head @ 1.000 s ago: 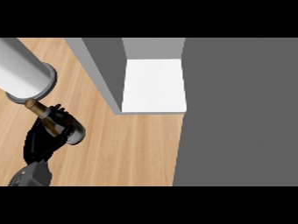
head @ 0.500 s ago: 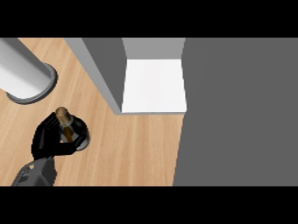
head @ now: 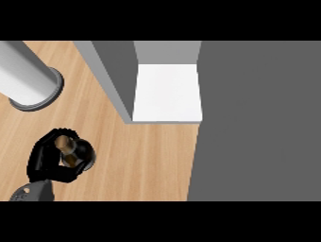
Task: Pick up the wine, place it into the cabinet and close the cabinet
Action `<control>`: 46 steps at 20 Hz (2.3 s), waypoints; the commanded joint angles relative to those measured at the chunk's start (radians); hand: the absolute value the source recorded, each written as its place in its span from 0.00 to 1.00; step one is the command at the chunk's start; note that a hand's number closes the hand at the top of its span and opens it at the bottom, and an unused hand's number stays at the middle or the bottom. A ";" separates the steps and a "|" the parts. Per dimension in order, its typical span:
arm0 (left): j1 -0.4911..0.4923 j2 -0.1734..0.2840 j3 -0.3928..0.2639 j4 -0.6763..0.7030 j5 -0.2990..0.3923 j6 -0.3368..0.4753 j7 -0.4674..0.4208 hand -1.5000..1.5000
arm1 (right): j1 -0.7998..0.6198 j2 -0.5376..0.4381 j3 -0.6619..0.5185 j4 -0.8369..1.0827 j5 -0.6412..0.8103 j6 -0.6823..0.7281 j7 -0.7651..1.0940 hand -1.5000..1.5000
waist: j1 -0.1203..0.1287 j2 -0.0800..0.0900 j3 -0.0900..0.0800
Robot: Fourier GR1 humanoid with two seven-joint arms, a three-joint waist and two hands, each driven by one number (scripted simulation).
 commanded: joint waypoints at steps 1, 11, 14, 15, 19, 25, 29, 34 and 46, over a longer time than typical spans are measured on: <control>0.061 -0.001 -0.027 -0.103 -0.032 0.027 -0.032 1.00 | -0.022 -0.039 -0.096 -0.128 -0.125 0.002 0.095 0.00 | 0.000 0.001 -0.001; 0.148 -0.061 -0.087 -0.546 0.093 0.010 0.257 1.00 | -0.001 -0.013 -0.065 -0.077 -0.092 0.006 0.058 0.00 | 0.003 0.001 -0.001; 0.198 -0.093 -0.150 -0.718 0.112 0.033 0.394 1.00 | -0.014 -0.007 -0.038 -0.087 -0.060 -0.003 0.073 0.00 | 0.006 -0.001 0.000; 0.194 -0.087 -0.139 -0.752 0.133 0.044 0.434 1.00 | 0.062 0.008 -0.024 -0.115 -0.062 0.015 0.026 0.00 | 0.001 -0.001 0.000; 0.182 -0.148 -0.237 -0.855 0.042 0.152 0.525 1.00 | 0.011 -0.016 -0.095 -0.098 -0.137 0.022 0.049 0.00 | -0.002 0.001 -0.001; 0.072 -0.179 -0.310 -0.952 0.017 0.224 0.757 1.00 | 0.004 0.027 -0.039 -0.014 -0.064 0.022 -0.028 0.00 | -0.003 0.003 -0.001; 0.053 -0.190 -0.408 -1.025 0.001 0.318 0.771 1.00 | 0.038 -0.001 -0.084 -0.115 -0.125 0.029 0.050 0.00 | -0.009 0.001 -0.001; -0.050 -0.190 -0.529 -0.981 0.005 0.484 0.807 1.00 | -0.002 0.003 -0.055 -0.103 -0.089 0.016 0.075 0.00 | -0.009 0.003 -0.001; -0.329 -0.191 -0.686 -0.824 -0.042 0.824 0.860 1.00 | 0.038 0.009 -0.097 -0.085 -0.124 0.056 0.020 0.00 | -0.012 0.003 -0.001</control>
